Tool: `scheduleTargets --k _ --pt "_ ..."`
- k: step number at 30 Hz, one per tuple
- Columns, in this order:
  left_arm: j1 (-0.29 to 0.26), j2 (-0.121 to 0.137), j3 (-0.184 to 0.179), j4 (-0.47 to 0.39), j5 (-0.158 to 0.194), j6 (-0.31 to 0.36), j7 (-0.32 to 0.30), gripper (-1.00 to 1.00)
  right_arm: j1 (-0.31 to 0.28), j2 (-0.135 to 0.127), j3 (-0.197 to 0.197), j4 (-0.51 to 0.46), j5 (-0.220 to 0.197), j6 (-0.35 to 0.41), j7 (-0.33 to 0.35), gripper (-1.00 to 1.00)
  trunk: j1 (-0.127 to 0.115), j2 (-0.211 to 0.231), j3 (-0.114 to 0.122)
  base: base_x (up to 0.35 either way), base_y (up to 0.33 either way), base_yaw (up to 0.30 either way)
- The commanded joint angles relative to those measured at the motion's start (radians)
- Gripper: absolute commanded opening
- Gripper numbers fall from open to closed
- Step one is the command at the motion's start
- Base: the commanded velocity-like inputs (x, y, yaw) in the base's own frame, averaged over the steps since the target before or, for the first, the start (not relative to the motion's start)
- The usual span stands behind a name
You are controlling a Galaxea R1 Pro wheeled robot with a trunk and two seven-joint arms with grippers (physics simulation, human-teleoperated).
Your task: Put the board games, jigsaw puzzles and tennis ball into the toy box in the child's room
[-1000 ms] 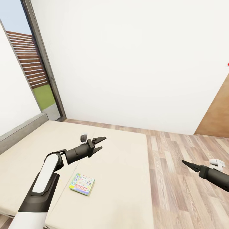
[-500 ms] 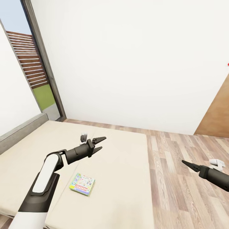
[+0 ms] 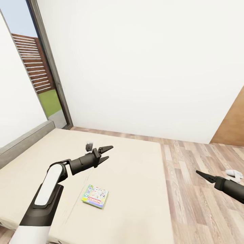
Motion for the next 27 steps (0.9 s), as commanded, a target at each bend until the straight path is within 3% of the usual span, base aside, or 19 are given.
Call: scheduleTargets --k 1,11,27 --pt "-0.001 0.001 -0.001 0.000 0.010 0.001 0.008 1.00 -0.001 0.000 -0.008 0.000 0.001 0.005 0.004 1.00 0.001 -0.002 -0.002 0.000 0.264 0.000" --pt "-0.001 0.001 -0.001 0.000 0.009 0.001 0.008 1.00 -0.001 0.000 -0.025 0.001 0.002 0.004 0.004 1.00 0.001 -0.002 -0.002 0.000 0.201 0.000" --pt "-0.001 0.001 -0.001 0.000 0.009 0.001 0.008 1.00 -0.001 0.000 -0.031 0.001 0.002 0.003 0.004 1.00 0.001 -0.002 -0.002 0.000 0.040 0.000"
